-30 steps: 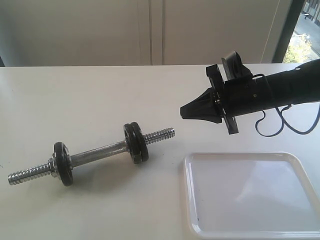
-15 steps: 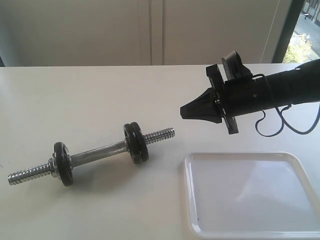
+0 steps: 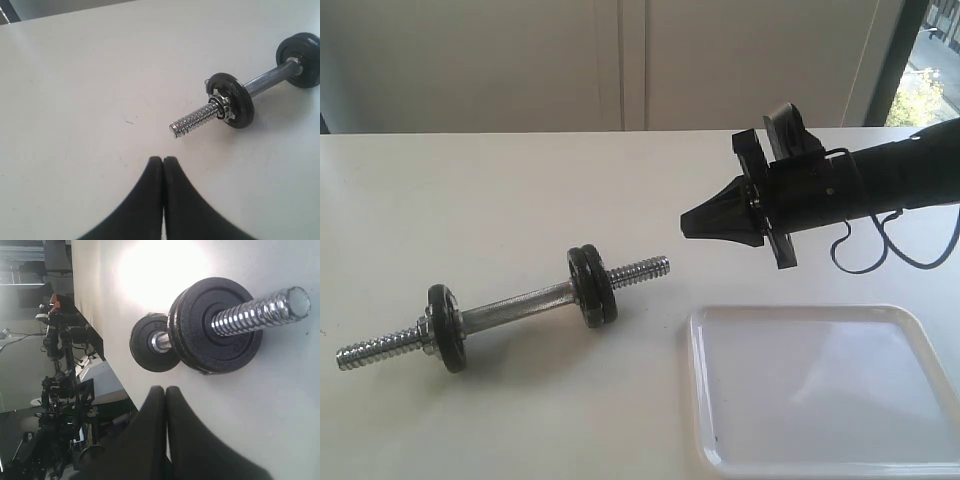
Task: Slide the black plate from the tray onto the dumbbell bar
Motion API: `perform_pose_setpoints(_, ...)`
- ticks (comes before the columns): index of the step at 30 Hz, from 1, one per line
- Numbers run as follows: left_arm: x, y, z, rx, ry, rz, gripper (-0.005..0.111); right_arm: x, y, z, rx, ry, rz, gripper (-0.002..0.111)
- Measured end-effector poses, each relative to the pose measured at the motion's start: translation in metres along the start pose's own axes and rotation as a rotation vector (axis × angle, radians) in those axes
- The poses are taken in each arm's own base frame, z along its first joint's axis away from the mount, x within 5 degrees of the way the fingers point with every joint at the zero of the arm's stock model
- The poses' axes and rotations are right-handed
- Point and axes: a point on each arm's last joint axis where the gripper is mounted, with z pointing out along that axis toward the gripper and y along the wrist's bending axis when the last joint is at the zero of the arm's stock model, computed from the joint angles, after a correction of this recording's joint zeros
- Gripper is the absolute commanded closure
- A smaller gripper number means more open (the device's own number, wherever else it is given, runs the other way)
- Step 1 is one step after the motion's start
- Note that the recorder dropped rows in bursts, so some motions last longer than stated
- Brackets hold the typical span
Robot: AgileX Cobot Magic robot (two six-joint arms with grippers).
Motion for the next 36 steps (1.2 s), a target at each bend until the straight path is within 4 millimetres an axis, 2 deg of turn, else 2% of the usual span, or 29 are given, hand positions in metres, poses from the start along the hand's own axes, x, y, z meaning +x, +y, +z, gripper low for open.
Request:
perform_pose_setpoints(5,0.004,-0.002,0.018,0.005,-0.076,-0.001,0.107,0.0,0.0,0.0,-0.001,0.001,0.0,0.108)
perform_pose_setpoints(11,0.02,-0.008,0.043,0.055,-0.113,-0.056,0.107,0.0,0.0,0.0,-0.001,0.001,0.0,0.108)
perform_pose_setpoints(16,0.04,-0.012,0.066,0.077,-0.145,-0.108,0.107,0.0,0.0,0.0,-0.001,0.001,0.0,0.108)
perform_pose_setpoints(22,0.07,-0.014,0.085,0.076,-0.074,-0.115,0.107,0.0,0.0,0.0,-0.001,0.001,0.0,0.108)
perform_pose_setpoints(25,0.076,-0.015,0.089,0.077,-0.057,-0.117,0.107,0.0,0.0,0.0,-0.001,0.001,0.0,0.108)
perform_pose_setpoints(36,0.074,-0.012,0.089,0.022,-0.081,-0.06,0.107,0.0,0.0,0.0,-0.001,0.001,0.0,0.108)
